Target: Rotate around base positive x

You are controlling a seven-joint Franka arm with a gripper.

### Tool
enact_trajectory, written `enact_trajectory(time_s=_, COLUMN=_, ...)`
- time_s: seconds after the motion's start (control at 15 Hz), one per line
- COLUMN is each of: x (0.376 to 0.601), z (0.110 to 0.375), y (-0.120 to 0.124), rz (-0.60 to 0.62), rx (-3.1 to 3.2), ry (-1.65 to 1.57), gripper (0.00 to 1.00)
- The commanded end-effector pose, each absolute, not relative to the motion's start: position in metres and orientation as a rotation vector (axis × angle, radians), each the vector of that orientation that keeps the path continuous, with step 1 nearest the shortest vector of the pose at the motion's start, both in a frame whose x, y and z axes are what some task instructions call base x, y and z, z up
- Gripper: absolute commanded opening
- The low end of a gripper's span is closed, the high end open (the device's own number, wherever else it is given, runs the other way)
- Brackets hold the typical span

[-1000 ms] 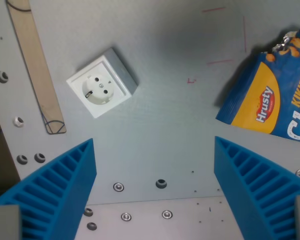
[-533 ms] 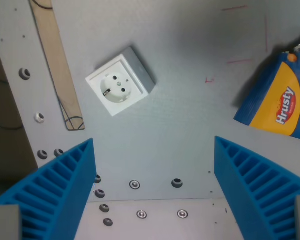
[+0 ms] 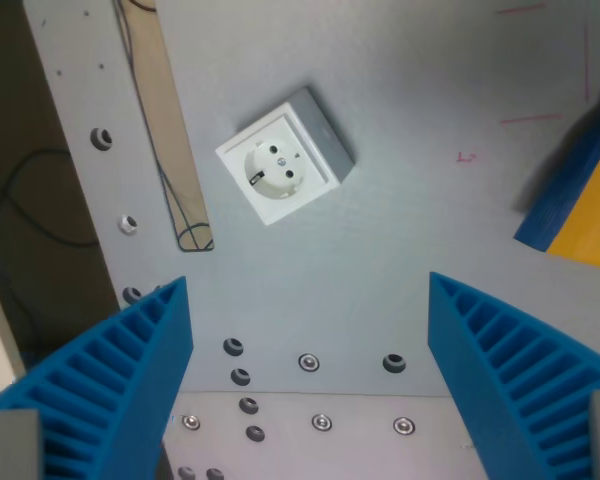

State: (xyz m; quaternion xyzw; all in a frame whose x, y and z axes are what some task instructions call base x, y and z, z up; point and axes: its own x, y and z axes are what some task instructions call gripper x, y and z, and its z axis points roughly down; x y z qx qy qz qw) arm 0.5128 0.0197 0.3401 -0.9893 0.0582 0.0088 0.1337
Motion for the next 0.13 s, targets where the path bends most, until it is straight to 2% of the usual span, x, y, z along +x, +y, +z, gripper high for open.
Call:
enact_trajectory(time_s=0.07, x=0.511, z=0.3411, y=0.0149, rz=0.049, rx=-2.635, ry=0.125, gripper=1.0)
enact_trajectory(time_s=0.13, x=0.511, z=0.3411, y=0.0149, rz=0.05, rx=-2.622, ry=0.125, gripper=1.0)
